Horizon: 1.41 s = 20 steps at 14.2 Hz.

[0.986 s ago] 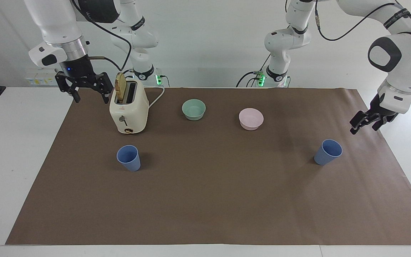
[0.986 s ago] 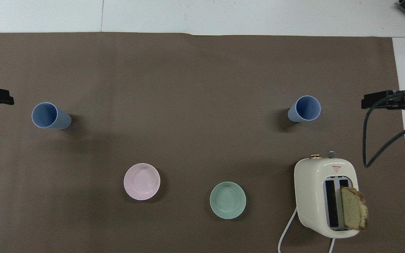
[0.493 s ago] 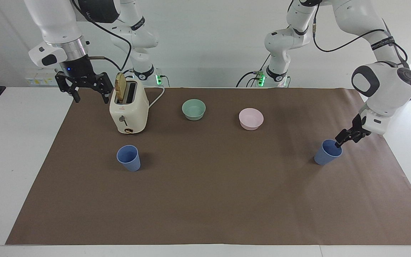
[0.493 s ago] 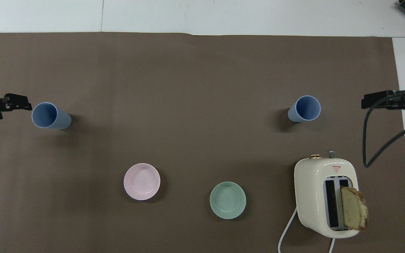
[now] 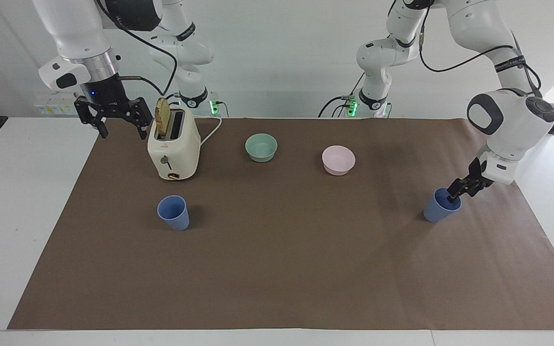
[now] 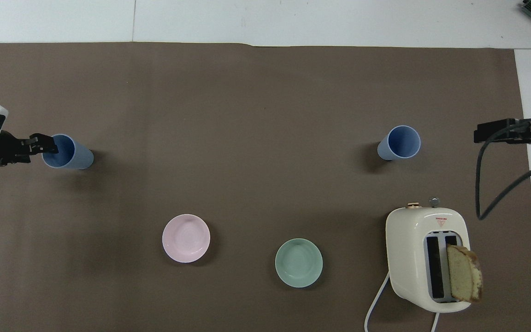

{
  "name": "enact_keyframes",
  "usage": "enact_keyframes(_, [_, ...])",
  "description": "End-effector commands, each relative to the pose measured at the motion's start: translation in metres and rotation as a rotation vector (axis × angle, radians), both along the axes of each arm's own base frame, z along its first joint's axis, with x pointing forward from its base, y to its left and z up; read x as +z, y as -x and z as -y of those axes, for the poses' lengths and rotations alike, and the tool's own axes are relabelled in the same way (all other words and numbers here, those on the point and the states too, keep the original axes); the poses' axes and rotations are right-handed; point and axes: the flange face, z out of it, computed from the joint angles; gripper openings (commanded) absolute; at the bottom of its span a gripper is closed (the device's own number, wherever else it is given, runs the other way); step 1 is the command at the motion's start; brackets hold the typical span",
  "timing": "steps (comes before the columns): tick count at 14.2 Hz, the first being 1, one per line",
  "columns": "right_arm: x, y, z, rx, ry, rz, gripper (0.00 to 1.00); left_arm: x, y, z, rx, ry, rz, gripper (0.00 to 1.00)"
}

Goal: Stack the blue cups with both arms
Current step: 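Close the left gripper on the blue cup and lift it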

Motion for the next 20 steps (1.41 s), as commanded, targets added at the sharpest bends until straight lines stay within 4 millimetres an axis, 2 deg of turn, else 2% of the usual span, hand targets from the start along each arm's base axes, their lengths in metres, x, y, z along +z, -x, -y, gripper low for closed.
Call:
enact_keyframes(1, [-0.001,0.001,0.004,0.016,0.011,0.003,1.0,-0.01,0.0,0.001,0.008,0.003,0.028,0.66])
enact_keyframes(3, [-0.001,0.001,0.004,0.016,0.011,0.003,1.0,-0.015,-0.003,0.001,0.008,0.0,0.042,0.55])
enact_keyframes(5, [-0.001,0.001,0.004,0.016,0.011,0.003,1.0,-0.014,-0.006,0.005,0.001,0.0,0.045,0.0])
enact_keyframes(8, [-0.001,0.001,0.004,0.016,0.011,0.003,1.0,-0.004,-0.023,0.014,-0.019,0.012,0.03,0.0])
enact_keyframes(9, [-0.001,0.001,0.004,0.016,0.011,0.003,1.0,0.006,-0.028,0.017,-0.031,0.011,0.033,0.0])
enact_keyframes(12, [-0.001,0.001,0.004,0.016,0.011,0.003,1.0,0.053,-0.04,0.022,-0.045,0.009,0.059,0.0])
enact_keyframes(15, [-0.001,0.001,0.004,0.016,0.011,0.003,1.0,0.123,-0.055,0.069,-0.02,0.02,0.077,0.0])
enact_keyframes(16, [-0.001,0.001,0.004,0.016,0.011,0.003,1.0,0.129,-0.056,0.095,-0.004,0.023,0.075,0.0])
enact_keyframes(20, [-0.001,0.001,0.004,0.016,0.011,0.003,1.0,0.133,-0.046,0.208,0.049,-0.008,0.077,0.0])
